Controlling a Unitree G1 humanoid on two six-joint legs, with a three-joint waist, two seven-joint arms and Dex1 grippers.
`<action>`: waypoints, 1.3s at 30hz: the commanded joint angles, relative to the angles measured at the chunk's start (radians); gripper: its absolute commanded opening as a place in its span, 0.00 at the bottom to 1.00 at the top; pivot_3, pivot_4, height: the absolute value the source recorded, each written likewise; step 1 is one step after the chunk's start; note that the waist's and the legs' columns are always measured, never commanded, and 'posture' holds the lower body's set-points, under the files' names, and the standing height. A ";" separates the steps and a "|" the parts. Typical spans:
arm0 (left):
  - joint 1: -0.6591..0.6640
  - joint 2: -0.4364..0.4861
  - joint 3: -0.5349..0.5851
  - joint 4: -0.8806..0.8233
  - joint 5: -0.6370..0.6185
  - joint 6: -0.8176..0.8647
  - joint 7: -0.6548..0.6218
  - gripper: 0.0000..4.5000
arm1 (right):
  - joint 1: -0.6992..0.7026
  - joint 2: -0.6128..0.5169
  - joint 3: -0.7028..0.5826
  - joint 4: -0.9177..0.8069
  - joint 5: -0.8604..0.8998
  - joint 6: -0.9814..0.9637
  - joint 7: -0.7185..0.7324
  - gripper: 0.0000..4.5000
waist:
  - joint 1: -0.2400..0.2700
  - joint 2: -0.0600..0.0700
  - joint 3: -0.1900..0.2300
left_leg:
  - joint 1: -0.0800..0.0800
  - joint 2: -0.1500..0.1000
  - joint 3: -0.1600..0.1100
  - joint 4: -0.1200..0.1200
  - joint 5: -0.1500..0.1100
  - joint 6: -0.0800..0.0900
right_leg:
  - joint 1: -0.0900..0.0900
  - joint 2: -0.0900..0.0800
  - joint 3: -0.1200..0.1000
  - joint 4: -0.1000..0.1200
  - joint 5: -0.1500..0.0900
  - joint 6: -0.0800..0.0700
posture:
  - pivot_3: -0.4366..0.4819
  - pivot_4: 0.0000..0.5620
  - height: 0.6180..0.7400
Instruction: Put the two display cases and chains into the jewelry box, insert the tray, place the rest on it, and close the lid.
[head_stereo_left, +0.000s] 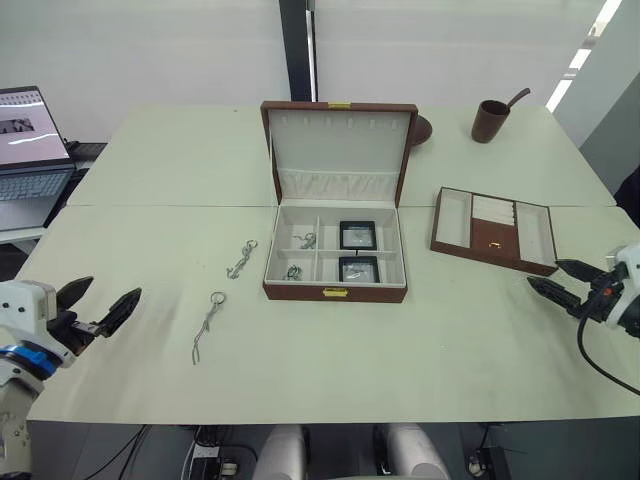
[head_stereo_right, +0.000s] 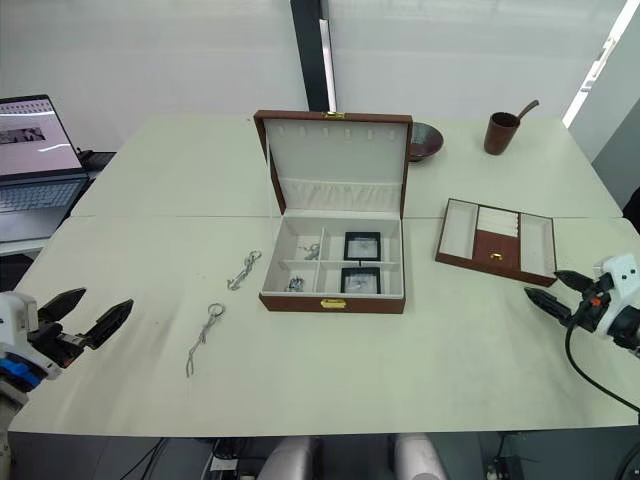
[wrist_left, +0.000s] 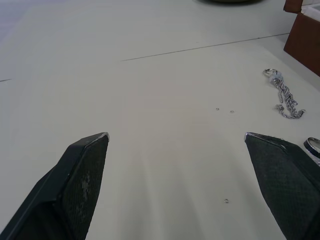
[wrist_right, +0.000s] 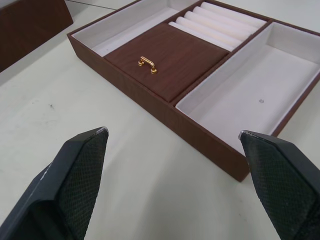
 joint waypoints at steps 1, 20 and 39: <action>-0.024 0.006 -0.019 -0.077 -0.020 0.010 -0.012 1.00 | -0.015 -0.035 -0.016 -0.041 0.029 0.011 0.025 0.99 | 0.000 0.000 0.000 | 0.000 0.000 0.000 0.000 0.000 0.000 | 0.000 0.000 0.000 0.000 0.000 0.000 | 0.48 0.27 1.00; -0.217 -0.010 -0.393 -0.508 -0.103 0.233 -0.092 1.00 | -0.226 -0.137 0.156 0.033 -0.040 0.013 0.204 0.99 | 0.000 0.000 0.000 | 0.000 -0.001 0.001 0.001 0.000 0.000 | 0.000 0.000 0.001 0.000 0.000 0.001 | 0.48 0.27 1.00; -0.259 -0.096 -0.702 -0.587 -0.049 0.174 -0.235 1.00 | -0.492 -0.162 0.345 0.360 -0.238 -0.195 0.339 0.99 | 0.000 0.000 0.000 | 0.000 -0.001 0.001 0.001 0.000 0.000 | 0.000 0.000 0.002 0.000 0.000 0.001 | 0.48 0.27 1.00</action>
